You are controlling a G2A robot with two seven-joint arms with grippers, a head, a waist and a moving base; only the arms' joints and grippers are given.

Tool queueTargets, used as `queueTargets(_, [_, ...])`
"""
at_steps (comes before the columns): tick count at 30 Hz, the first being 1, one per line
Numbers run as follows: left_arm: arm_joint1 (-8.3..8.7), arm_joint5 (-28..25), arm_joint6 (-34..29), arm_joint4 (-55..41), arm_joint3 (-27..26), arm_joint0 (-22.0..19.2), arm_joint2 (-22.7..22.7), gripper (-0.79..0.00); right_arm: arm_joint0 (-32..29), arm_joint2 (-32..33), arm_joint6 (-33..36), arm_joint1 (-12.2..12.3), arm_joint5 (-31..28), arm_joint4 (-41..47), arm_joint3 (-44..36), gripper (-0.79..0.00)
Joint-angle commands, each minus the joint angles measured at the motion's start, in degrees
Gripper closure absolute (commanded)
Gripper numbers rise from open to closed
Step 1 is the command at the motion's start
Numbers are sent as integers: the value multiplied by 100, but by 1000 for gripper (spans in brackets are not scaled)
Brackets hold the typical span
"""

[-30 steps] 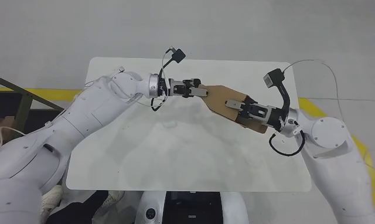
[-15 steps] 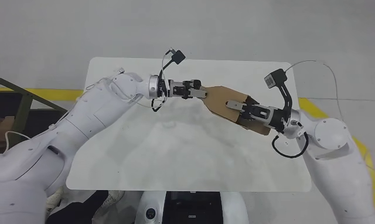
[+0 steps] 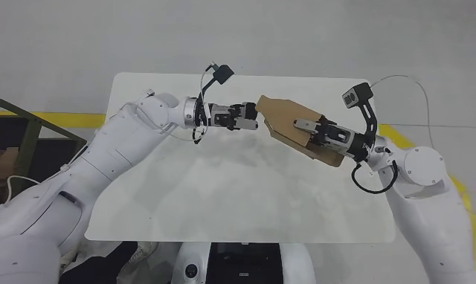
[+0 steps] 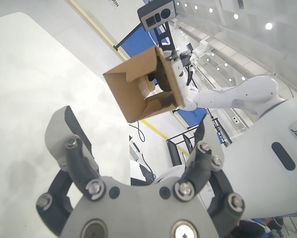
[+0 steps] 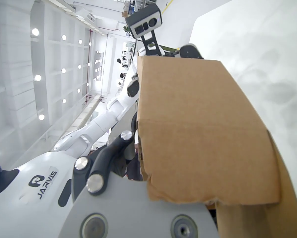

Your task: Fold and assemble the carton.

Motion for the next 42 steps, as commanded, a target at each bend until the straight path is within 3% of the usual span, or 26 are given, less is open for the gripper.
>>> queueTargets(1, [8, 57, -58, 33, -28, 69, -47, -785, -18, 33, 16, 3, 0, 45, -18, 0])
queueTargets(7, [-39, 301, -84, 180, -41, 145, -122, -785, -48, 0, 74, -1, -3, 94, -143, 0])
queueTargets(16, [-262, 571, -46, 378, 34, 60, -58, -785, 49, -225, 117, -32, 1, 118, -191, 0])
queueTargets(30, [-562, 575, -268, 458, 176, -27, -23, -785, 152, -416, 138, -71, -73, 195, -159, 0])
queueTargets(35, [-582, 490, -307, 427, 270, 23, -161, -785, 96, -339, 132, -66, -112, 237, -153, 0])
queueTargets(42, [-450, 328, -377, 254, 406, 263, -621, -785, -65, -122, 202, -39, -183, 326, -129, 0])
